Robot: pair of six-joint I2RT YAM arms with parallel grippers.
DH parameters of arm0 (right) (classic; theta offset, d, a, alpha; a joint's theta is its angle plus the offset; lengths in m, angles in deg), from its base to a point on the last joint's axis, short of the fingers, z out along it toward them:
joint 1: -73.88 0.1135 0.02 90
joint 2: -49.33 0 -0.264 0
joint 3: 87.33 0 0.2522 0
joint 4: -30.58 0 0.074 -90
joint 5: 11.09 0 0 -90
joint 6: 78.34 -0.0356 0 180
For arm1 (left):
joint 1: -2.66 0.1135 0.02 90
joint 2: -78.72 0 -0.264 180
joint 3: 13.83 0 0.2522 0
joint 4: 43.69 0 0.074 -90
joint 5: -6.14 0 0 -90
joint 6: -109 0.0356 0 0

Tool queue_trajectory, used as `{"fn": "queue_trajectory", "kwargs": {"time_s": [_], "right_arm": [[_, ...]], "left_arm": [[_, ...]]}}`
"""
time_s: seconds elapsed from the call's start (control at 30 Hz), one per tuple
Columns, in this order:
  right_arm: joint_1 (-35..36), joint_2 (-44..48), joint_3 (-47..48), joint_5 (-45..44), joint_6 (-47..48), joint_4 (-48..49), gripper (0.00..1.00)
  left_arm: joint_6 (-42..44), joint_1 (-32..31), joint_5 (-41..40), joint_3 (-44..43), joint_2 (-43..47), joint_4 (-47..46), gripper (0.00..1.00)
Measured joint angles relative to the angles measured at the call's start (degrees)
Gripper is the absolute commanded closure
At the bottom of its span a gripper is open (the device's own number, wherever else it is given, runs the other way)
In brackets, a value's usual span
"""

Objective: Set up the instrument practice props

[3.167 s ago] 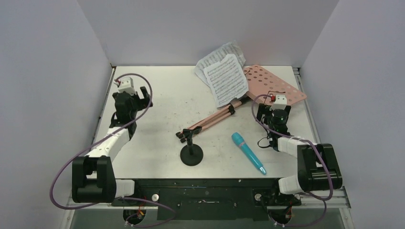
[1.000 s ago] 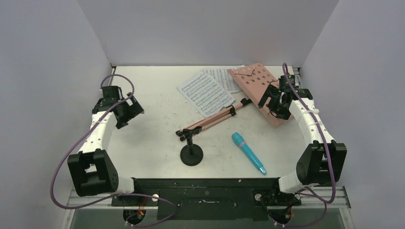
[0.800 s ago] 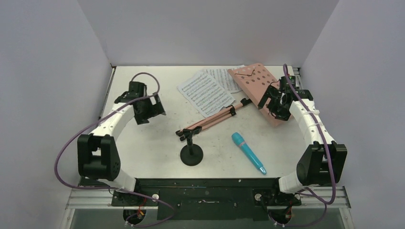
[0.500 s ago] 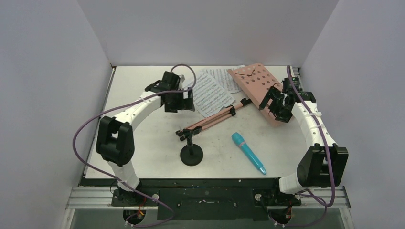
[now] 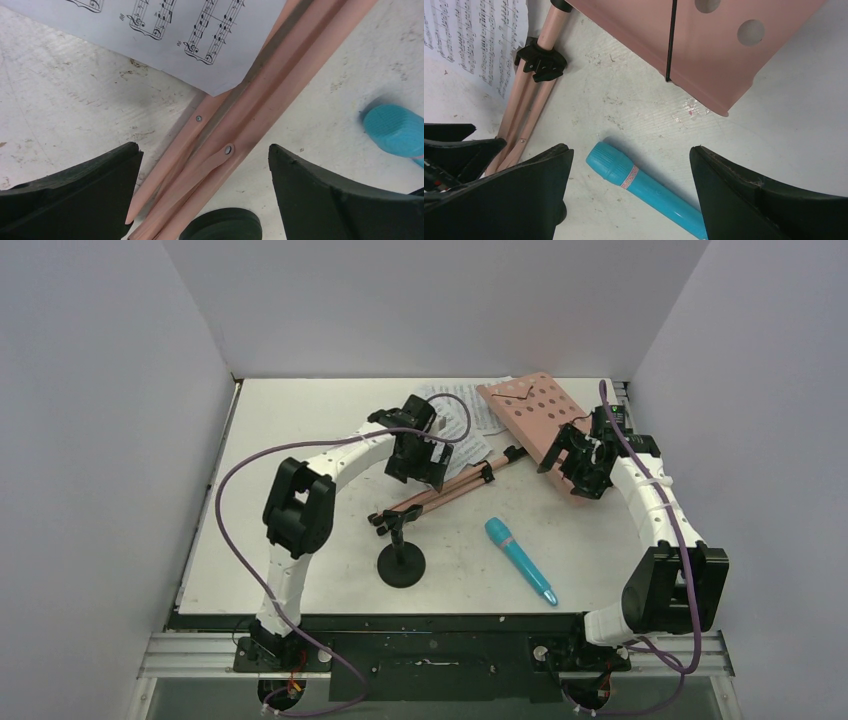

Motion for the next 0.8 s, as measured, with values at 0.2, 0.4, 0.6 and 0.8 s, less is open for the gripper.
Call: {"fn": "queue_trajectory", "kwargs": {"time_s": [0.2, 0.4, 0.6, 0.8], "right_arm": [[0.0, 0.0, 0.0, 0.6, 0.0, 0.4, 0.10], [0.0, 0.0, -0.1, 1.3, 0.0, 0.7, 0.10], [0.0, 0.0, -0.1, 1.4, 0.0, 0.7, 0.10], [0.0, -0.3, -0.1, 1.9, -0.2, 0.8, 0.10]], "left_arm": [[2.2, -2.8, -1.2, -0.4, -3.1, 1.8, 0.05], [2.6, -5.8, -4.0, 0.0, -4.1, 1.9, 0.16], [3.2, -5.8, -8.8, 2.1, -4.1, 2.0, 0.32], [5.0, -6.1, -11.1, 3.9, -3.7, 0.6, 0.48]]}}
